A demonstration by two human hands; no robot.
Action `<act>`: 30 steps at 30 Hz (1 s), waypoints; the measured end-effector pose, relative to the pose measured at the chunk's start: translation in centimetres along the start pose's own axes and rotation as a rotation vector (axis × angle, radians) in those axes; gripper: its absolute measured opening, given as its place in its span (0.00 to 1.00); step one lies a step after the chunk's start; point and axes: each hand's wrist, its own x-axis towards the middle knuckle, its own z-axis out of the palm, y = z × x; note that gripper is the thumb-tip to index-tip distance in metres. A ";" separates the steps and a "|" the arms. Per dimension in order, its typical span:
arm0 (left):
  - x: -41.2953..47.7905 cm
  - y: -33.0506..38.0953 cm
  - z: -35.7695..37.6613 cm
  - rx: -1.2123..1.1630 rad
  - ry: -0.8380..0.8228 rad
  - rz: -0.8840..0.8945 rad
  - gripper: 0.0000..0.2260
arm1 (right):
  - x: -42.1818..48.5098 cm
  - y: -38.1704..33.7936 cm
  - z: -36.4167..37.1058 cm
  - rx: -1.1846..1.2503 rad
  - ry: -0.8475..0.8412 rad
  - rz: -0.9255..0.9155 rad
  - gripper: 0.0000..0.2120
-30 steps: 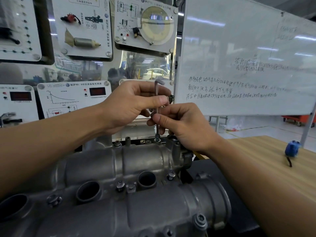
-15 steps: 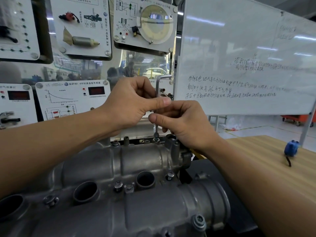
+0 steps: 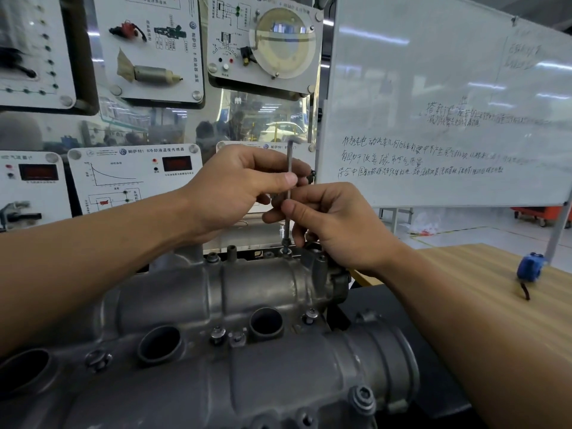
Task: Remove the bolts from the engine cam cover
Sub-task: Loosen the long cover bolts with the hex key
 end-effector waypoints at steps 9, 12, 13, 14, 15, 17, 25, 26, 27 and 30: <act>0.3 -0.2 0.7 0.041 0.119 0.118 0.11 | -0.3 0.0 -0.1 0.017 0.083 -0.021 0.06; 0.1 -0.1 1.1 0.068 0.147 0.124 0.16 | 0.0 0.2 0.4 0.039 0.152 -0.023 0.05; 0.0 -0.1 1.2 0.071 0.145 0.125 0.16 | 0.0 0.2 0.4 0.041 0.161 -0.025 0.05; 0.0 -0.1 1.1 0.066 0.129 0.116 0.16 | 0.0 0.2 0.4 0.039 0.162 -0.027 0.05; 0.0 -0.2 1.0 0.055 0.103 0.104 0.13 | 0.0 0.1 0.3 0.034 0.153 -0.029 0.05; 0.0 -0.2 0.8 0.026 0.032 0.082 0.04 | -0.1 -0.1 0.1 0.019 0.108 -0.025 0.05; 0.1 -0.2 0.4 0.026 -0.032 0.099 0.09 | -0.3 -0.5 -0.8 -0.032 -0.060 0.039 0.10; 0.2 -0.3 0.4 0.037 -0.014 0.113 0.08 | -0.4 -0.5 -0.8 -0.029 -0.064 0.047 0.10; 0.2 -0.3 0.5 0.050 0.004 0.125 0.07 | -0.4 -0.4 -0.8 -0.029 -0.058 0.048 0.10; 0.3 -0.4 0.6 0.051 0.040 0.129 0.05 | -0.4 -0.2 -0.8 -0.047 0.006 0.011 0.08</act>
